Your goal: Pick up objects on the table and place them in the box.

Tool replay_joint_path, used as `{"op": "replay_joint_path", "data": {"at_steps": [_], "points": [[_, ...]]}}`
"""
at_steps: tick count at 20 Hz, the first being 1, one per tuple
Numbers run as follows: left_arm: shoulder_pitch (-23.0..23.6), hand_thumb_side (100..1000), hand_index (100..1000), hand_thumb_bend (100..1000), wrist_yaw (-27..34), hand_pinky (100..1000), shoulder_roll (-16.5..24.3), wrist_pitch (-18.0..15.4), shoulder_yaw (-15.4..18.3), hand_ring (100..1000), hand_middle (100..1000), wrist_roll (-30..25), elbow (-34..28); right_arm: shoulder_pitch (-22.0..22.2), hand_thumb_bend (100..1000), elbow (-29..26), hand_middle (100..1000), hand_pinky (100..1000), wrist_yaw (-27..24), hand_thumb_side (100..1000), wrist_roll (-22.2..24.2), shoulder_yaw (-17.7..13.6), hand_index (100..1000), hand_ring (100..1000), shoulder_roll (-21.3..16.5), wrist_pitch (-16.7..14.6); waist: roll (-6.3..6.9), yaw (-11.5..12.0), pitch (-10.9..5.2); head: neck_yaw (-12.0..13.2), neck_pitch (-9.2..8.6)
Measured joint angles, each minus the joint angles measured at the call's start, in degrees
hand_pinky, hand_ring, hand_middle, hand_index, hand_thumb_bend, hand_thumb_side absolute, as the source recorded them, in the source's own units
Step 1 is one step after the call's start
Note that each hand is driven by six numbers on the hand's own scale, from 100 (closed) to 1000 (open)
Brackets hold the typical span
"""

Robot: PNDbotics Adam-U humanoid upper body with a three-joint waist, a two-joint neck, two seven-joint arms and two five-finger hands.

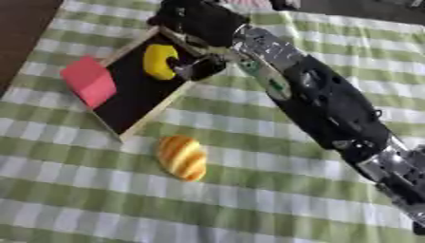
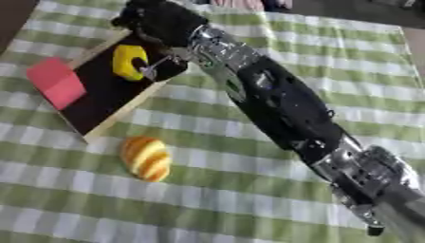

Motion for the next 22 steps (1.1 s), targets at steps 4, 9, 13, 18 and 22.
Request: {"op": "replay_joint_path", "data": {"at_steps": [4, 9, 13, 18, 22], "points": [[1.3, 405, 834, 100, -0.4, 706, 0.1, 0.4, 0.1, 777, 716, 0.4, 0.0, 1.9, 100, -9.1, 815, 903, -13.3, 100, 1.0, -3.4, 925, 954, -3.9, 4.5, 0.37, -1.7, -0.97, 1.8, 0.88], [3.0, 423, 832, 100, -1.3, 704, 0.8, 1.1, 1.0, 776, 716, 1.7, 0.0, 9.7, 100, -24.3, 804, 888, -29.3, 100, -0.5, -9.2, 912, 942, -13.6, 10.6, 0.65, -4.5, -1.6, 5.1, 1.37], [3.4, 432, 832, 100, -1.8, 703, 1.1, 1.8, 1.4, 776, 717, 2.6, 0.0, 15.5, 100, -30.6, 816, 890, -35.9, 100, -2.6, -12.3, 914, 945, -19.4, 10.4, 1.09, -6.2, -1.72, 7.6, 1.38], [3.6, 453, 828, 100, -2.2, 698, 1.1, 2.6, 1.4, 773, 718, 3.0, 0.0, 19.8, 100, -31.7, 828, 892, -36.4, 100, -4.1, -13.1, 919, 945, -22.1, 5.9, 1.63, -7.1, -1.76, 8.9, 1.38], [4.2, 482, 826, 100, -2.8, 688, 1.1, 4.7, 1.5, 767, 721, 2.8, 0.0, 24.2, 100, -31.8, 825, 894, -34.8, 100, -6.3, -13.7, 911, 946, -22.7, 3.3, 2.24, -8.1, -1.79, 9.5, 1.38]]}}
